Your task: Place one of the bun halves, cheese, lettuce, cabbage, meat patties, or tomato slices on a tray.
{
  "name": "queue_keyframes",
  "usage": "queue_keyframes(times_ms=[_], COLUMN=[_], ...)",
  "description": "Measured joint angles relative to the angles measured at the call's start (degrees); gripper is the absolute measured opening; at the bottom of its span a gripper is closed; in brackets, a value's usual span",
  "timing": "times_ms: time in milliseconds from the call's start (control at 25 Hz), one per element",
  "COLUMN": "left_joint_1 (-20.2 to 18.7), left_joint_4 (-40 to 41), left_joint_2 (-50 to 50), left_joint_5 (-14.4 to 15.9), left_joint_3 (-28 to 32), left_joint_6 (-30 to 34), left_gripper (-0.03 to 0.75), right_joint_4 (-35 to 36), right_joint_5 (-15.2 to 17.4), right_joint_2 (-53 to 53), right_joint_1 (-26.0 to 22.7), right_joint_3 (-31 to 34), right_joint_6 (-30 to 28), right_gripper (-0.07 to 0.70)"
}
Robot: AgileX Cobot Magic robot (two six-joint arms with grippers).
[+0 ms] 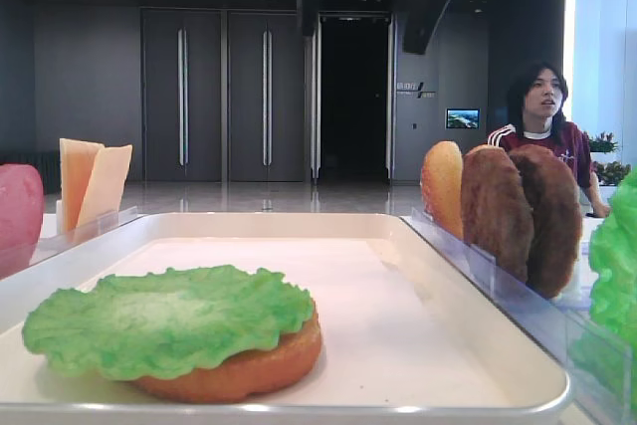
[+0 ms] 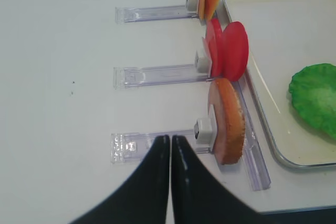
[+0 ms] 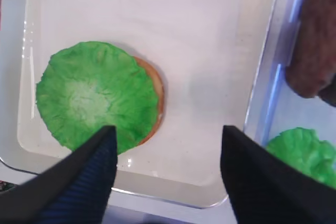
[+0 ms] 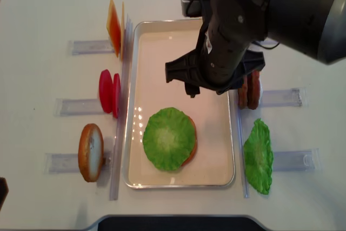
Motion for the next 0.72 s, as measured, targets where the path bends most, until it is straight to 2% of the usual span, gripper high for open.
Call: queue_keyframes(times_ms=[80, 160, 400, 720], left_joint_1=[0.0, 0.0, 0.0, 0.0], left_joint_4=[0.0, 0.0, 0.0, 0.0], left_joint_2=[0.0, 0.0, 0.0, 0.0], left_joint_5=[0.0, 0.0, 0.0, 0.0], left_joint_3=[0.0, 0.0, 0.0, 0.0], left_joint_6=[0.0, 0.0, 0.0, 0.0], left_gripper=[-0.007, -0.007, -0.007, -0.007], right_joint_4=[-0.1, -0.2, -0.3, 0.3], right_joint_5=[2.6, 3.5, 4.1, 4.1], right_joint_2=[-0.1, -0.1, -2.3, -4.9], right_joint_1=[-1.4, -2.9, -9.8, -24.2], right_joint_3=[-2.3, -3.9, -4.8, -4.8], right_joint_6=[-1.5, -2.8, -6.6, -14.1], right_gripper=[0.441, 0.441, 0.441, 0.441])
